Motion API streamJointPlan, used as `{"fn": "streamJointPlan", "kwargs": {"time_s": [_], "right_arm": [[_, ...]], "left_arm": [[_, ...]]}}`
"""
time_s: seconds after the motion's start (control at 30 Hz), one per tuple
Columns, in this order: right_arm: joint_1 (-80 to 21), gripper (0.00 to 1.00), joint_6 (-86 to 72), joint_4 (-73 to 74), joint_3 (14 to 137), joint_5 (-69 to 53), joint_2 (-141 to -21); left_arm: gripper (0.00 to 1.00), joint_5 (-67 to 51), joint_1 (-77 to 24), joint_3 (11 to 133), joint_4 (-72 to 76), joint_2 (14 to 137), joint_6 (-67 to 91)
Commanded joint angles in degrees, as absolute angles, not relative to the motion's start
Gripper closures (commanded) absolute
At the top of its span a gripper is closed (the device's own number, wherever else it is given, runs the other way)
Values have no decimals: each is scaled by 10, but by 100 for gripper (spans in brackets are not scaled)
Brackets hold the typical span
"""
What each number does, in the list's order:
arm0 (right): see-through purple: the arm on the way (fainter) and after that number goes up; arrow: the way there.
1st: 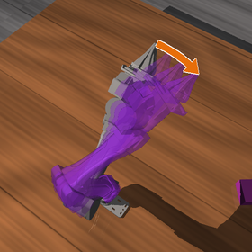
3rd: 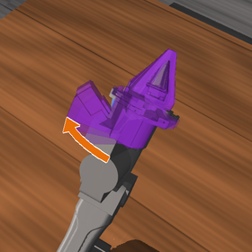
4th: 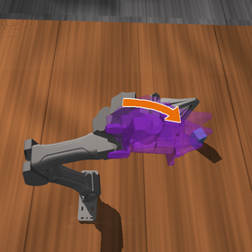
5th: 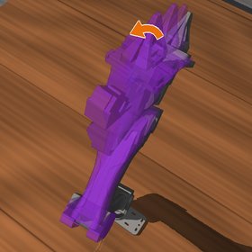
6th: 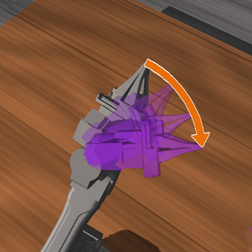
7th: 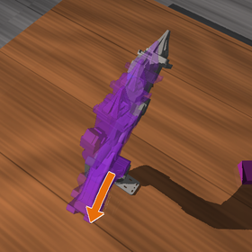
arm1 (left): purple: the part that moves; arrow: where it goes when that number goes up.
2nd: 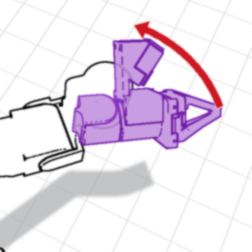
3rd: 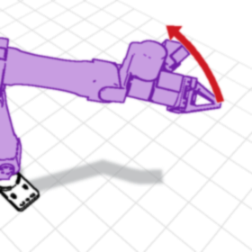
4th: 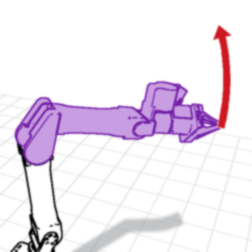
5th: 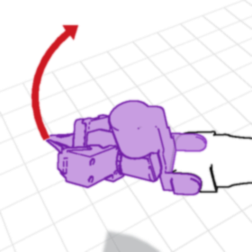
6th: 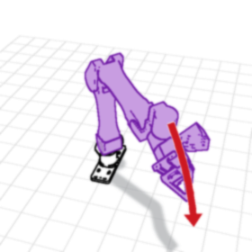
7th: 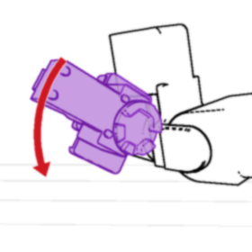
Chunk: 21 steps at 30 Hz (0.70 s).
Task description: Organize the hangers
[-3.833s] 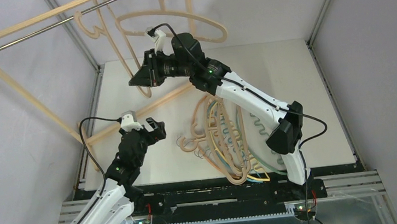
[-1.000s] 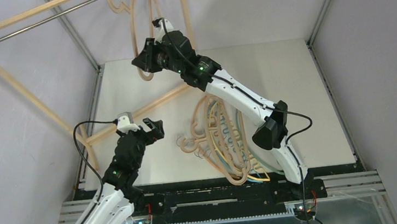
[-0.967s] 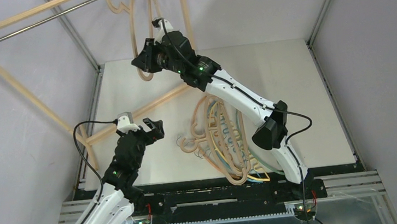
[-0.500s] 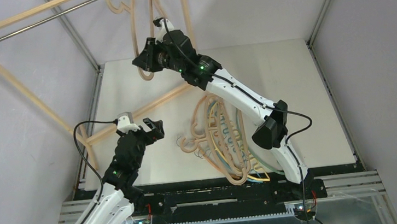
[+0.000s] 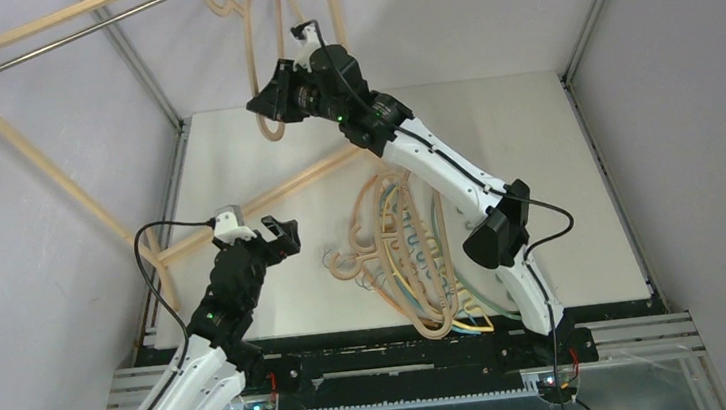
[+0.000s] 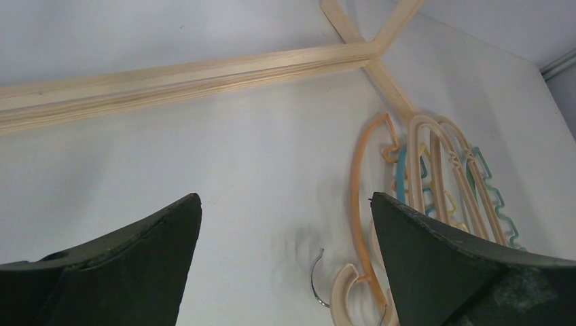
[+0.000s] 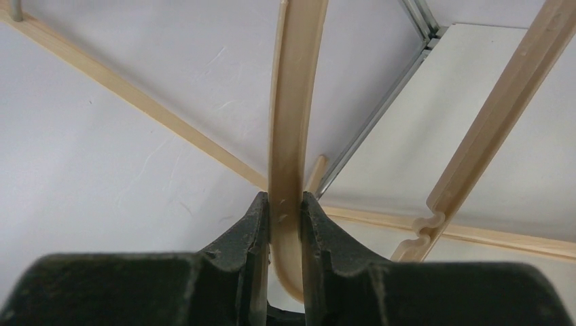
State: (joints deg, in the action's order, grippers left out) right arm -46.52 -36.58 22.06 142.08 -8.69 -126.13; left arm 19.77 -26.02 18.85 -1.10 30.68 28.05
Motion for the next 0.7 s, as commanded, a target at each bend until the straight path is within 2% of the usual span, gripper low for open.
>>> {"fn": "streamJointPlan", "kwargs": {"time_s": [0.0, 0.27, 0.43, 0.67], "right_arm": [[-444, 74, -412, 200, 1425, -97, -1261], [-438, 66, -434, 182, 1420, -119, -1267], [-435, 60, -439, 158, 1376, -121, -1244], [-432, 58, -434, 149, 1346, -118, -1223]], "left_arm": [[0, 202, -263, 186, -3, 298, 278], [0, 202, -263, 184, -6, 295, 278], [0, 201, -263, 182, -6, 293, 280], [1, 200, -263, 182, -6, 296, 281]]}}
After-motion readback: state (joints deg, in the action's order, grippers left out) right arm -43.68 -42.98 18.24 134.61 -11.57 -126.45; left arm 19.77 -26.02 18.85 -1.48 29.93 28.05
